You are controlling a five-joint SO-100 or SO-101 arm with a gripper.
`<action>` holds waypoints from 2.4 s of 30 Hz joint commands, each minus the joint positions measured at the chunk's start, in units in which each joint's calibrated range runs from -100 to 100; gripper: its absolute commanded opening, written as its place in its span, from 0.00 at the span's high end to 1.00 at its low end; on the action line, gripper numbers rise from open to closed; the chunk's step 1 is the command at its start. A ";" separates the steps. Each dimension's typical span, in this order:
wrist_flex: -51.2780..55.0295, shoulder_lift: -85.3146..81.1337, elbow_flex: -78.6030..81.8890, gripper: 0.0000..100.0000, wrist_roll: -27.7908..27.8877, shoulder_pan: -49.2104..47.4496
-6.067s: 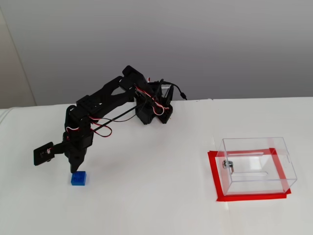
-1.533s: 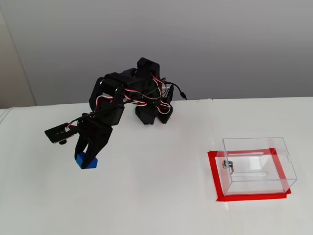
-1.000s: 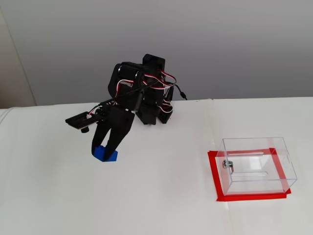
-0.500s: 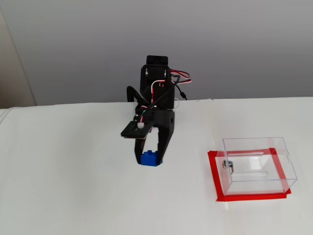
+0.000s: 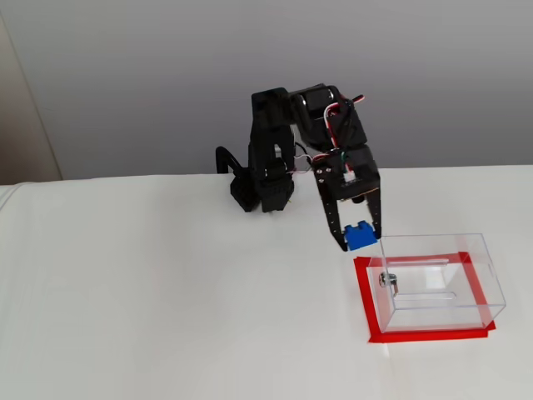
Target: Pick the blue lego brick and place it into the transparent box
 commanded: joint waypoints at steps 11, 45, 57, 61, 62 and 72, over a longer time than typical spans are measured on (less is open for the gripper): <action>-0.78 3.78 -0.69 0.89 1.75 -19.80; -10.35 23.29 -1.33 0.89 1.23 -32.81; -10.35 23.29 -1.33 0.66 1.60 -32.88; -10.35 23.29 -1.33 0.66 1.60 -32.88; -10.35 23.29 -1.33 0.66 1.60 -32.88; -10.35 23.29 -1.33 0.66 1.65 -32.88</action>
